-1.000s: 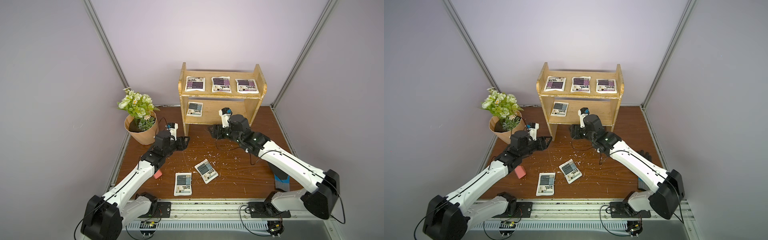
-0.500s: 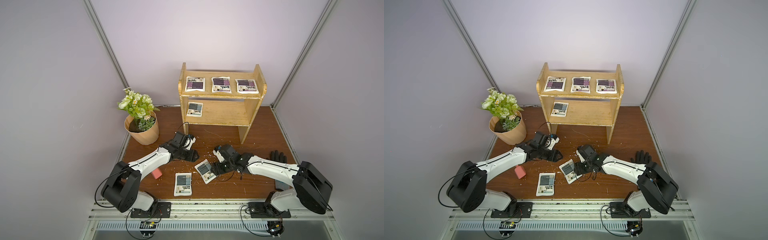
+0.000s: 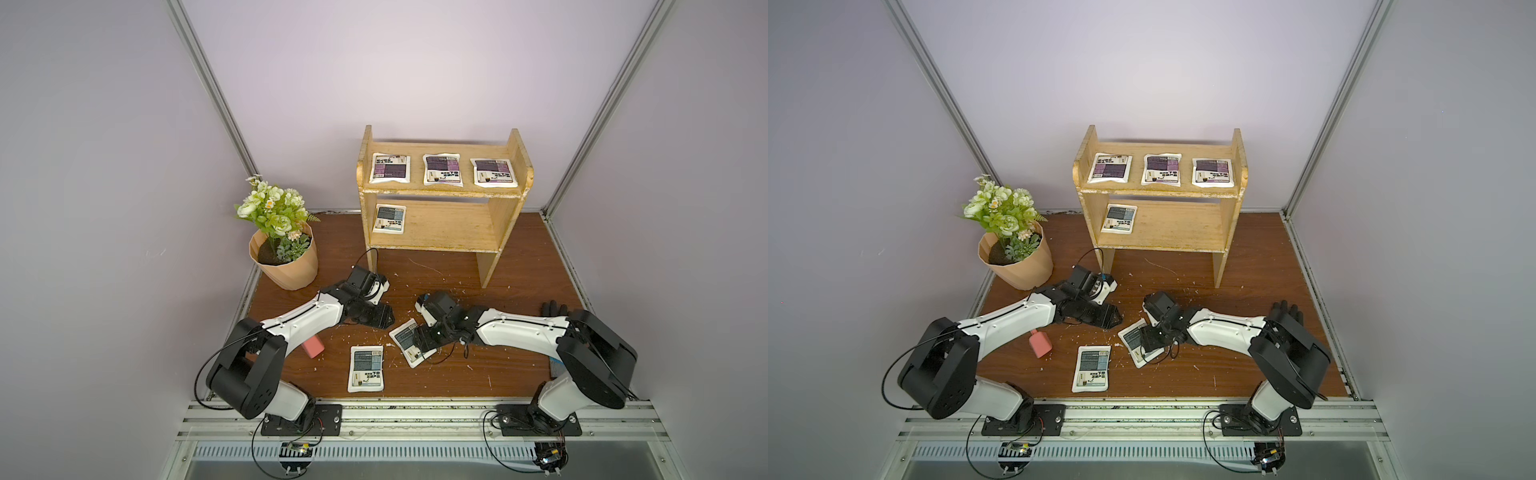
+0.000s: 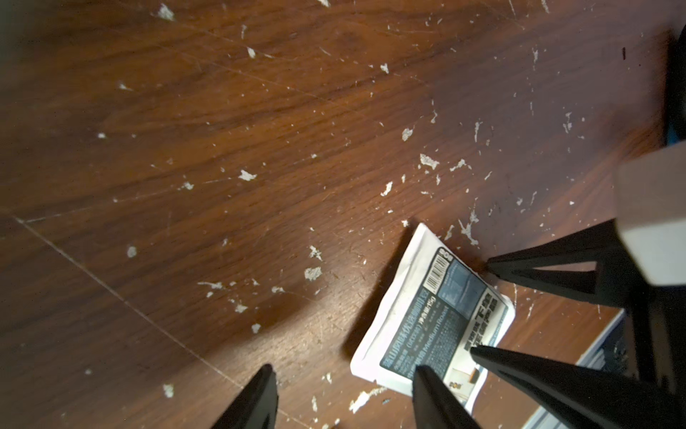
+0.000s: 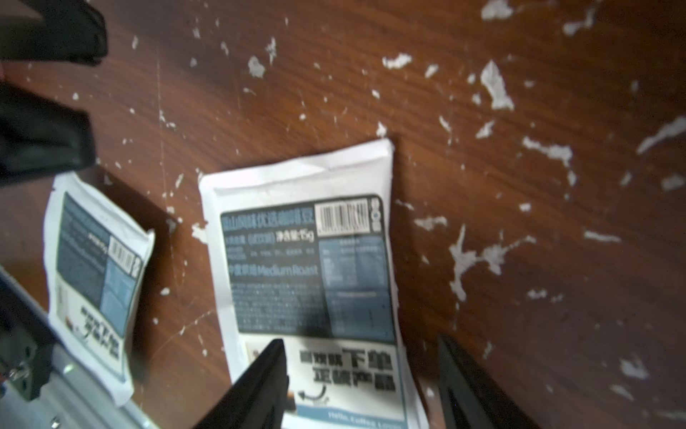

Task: Place the bagged coffee beans on the shelf by color
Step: Pick up the bagged coffee beans at the center of the board.

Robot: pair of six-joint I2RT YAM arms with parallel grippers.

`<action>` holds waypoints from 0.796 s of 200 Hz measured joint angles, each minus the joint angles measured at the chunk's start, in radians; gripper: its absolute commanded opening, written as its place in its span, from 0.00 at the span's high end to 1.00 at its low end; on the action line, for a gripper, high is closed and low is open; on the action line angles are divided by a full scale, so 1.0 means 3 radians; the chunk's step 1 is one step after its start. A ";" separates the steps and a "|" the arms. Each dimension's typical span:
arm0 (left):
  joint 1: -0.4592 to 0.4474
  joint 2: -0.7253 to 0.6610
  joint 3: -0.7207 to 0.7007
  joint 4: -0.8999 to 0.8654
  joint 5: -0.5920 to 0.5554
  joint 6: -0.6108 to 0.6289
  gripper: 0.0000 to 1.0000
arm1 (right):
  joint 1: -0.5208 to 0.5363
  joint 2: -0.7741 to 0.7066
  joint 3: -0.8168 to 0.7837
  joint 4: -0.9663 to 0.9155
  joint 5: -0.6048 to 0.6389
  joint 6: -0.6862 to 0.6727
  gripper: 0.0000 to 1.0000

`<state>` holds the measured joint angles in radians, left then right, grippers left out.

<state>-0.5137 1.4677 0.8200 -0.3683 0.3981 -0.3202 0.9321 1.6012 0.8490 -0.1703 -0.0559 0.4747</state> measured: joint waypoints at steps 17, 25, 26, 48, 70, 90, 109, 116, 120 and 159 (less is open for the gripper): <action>0.0000 -0.0003 0.0001 -0.0008 -0.0025 0.0000 0.38 | 0.0128 0.0155 0.0196 -0.0150 0.0280 -0.0039 0.33; 0.0000 -0.0003 0.0003 -0.0015 -0.0036 0.0000 0.38 | 0.0188 0.0235 0.0291 -0.0234 0.0407 -0.0061 0.33; 0.0000 -0.0003 0.0004 -0.0018 -0.0037 0.0000 0.38 | 0.0192 0.0242 0.0300 -0.0240 0.0434 -0.0061 0.33; 0.0003 -0.0003 0.0028 -0.0062 -0.0045 0.0000 0.38 | 0.0276 0.0426 0.0538 -0.0481 0.0763 -0.0025 0.34; 0.0057 -0.0015 0.0061 -0.0078 0.0009 -0.0001 0.38 | 0.0275 0.0556 0.0707 -0.0633 0.0923 0.0111 0.37; 0.0151 -0.0056 0.0062 -0.0076 0.0108 -0.0003 0.38 | 0.0159 0.0618 0.0754 -0.0632 0.0899 0.0289 0.38; 0.0210 -0.0074 0.0064 -0.0058 0.0192 -0.0003 0.37 | -0.0015 0.0624 0.0753 -0.0534 0.0800 0.0422 0.37; 0.0214 -0.0074 0.0064 -0.0055 0.0228 -0.0001 0.37 | -0.0078 0.0624 0.0752 -0.0483 0.0768 0.0453 0.37; 0.0214 -0.0074 0.0064 -0.0053 0.0249 -0.0001 0.37 | -0.0106 0.0624 0.0750 -0.0453 0.0758 0.0465 0.36; 0.0212 0.0017 0.0066 0.0009 0.0483 0.0011 0.37 | -0.0379 0.0614 0.0727 -0.0195 0.0558 0.0549 0.35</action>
<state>-0.4500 1.4727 0.8398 -0.3656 0.5430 -0.3168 0.8185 1.7855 1.0672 -0.2287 0.1116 0.6395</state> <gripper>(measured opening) 0.626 0.646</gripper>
